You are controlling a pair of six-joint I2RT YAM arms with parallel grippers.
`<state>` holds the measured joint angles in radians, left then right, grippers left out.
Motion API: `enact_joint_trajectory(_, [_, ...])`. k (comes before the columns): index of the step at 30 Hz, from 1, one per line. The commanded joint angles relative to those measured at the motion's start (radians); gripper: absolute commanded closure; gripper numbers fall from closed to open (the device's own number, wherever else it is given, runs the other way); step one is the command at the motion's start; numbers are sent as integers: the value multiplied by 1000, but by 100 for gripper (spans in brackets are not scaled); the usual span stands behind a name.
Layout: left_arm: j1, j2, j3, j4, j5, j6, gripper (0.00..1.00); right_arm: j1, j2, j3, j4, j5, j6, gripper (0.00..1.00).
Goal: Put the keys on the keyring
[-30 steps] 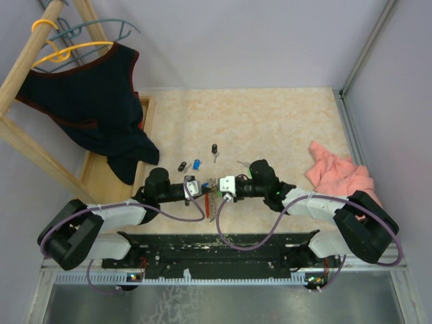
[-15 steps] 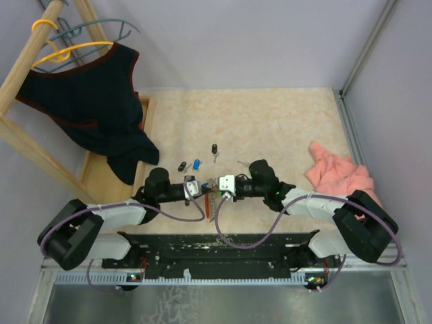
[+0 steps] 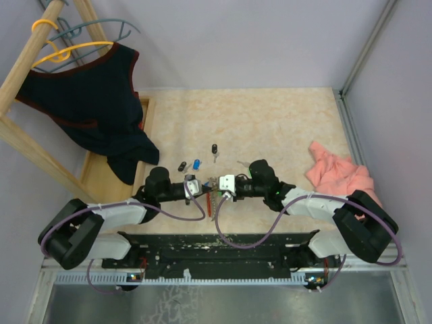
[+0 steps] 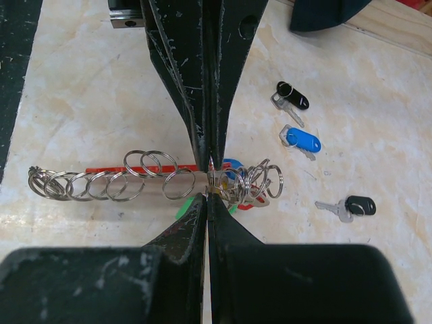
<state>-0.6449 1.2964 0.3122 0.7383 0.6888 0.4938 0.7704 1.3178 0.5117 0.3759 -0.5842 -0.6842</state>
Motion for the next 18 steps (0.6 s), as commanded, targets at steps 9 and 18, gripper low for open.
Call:
enact_joint_trajectory(9, [-4,3,28,21,20,-1,99,9,-4,48,56,12,28,100])
enact_joint_trajectory(18, [-4,8,34,16,28,-2,99,9,-13,42,67,3,36,100])
